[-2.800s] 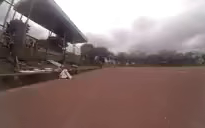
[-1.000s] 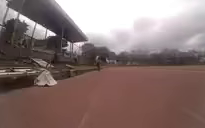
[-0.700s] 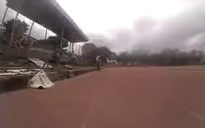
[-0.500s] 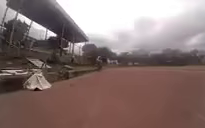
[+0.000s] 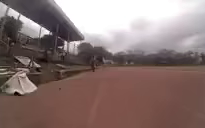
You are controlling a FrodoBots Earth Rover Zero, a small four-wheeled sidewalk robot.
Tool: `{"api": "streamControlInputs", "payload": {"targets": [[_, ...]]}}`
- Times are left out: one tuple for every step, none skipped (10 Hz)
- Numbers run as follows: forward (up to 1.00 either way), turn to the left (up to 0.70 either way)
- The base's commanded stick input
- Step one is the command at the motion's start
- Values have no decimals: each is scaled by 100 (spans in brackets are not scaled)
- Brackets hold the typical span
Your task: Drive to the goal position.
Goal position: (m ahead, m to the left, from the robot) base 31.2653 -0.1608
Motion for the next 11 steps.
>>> {"api": "streamControlInputs", "payload": {"targets": [[100,-27],[100,-27],[100,-27],[100,-27],[100,0],[100,0],[100,0],[100,0],[100,0],[100,0],[100,0]]}}
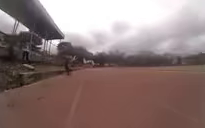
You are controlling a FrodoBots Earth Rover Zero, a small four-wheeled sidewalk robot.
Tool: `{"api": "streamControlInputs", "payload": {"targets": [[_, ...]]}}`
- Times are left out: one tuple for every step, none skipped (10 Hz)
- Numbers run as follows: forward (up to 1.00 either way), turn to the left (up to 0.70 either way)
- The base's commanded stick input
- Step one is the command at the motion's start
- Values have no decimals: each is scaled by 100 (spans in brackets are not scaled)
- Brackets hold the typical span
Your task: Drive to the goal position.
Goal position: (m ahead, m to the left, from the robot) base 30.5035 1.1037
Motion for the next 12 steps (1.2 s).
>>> {"api": "streamControlInputs", "payload": {"targets": [[100,0],[100,0],[100,0],[100,0],[100,0],[100,0],[100,0],[100,0],[100,0],[100,0],[100,0],[100,0]]}}
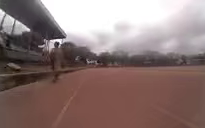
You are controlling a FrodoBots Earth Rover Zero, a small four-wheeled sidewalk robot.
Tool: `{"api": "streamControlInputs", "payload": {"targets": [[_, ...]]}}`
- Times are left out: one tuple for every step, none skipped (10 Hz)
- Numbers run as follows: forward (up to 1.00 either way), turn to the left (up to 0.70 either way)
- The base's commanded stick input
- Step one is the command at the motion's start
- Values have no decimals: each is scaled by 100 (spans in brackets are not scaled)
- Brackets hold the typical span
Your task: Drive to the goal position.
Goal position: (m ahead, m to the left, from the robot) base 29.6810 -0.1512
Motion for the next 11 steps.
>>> {"api": "streamControlInputs", "payload": {"targets": [[100,0],[100,0],[100,0],[100,0],[100,0],[100,0],[100,0],[100,0],[100,0],[100,0],[100,0]]}}
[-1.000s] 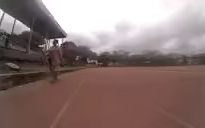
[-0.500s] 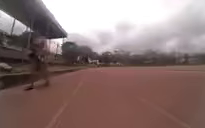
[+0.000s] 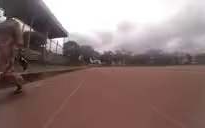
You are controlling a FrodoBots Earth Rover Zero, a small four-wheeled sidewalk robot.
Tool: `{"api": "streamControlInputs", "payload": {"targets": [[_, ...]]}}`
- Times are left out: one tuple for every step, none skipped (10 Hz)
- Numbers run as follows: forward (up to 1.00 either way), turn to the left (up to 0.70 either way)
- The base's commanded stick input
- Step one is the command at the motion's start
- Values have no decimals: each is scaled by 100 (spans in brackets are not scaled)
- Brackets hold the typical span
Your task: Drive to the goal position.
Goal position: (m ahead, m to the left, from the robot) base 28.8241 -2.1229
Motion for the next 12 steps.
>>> {"api": "streamControlInputs", "payload": {"targets": [[100,0],[100,0],[100,0],[100,0],[100,0],[100,0],[100,0],[100,0],[100,0],[100,0],[100,0],[100,0]]}}
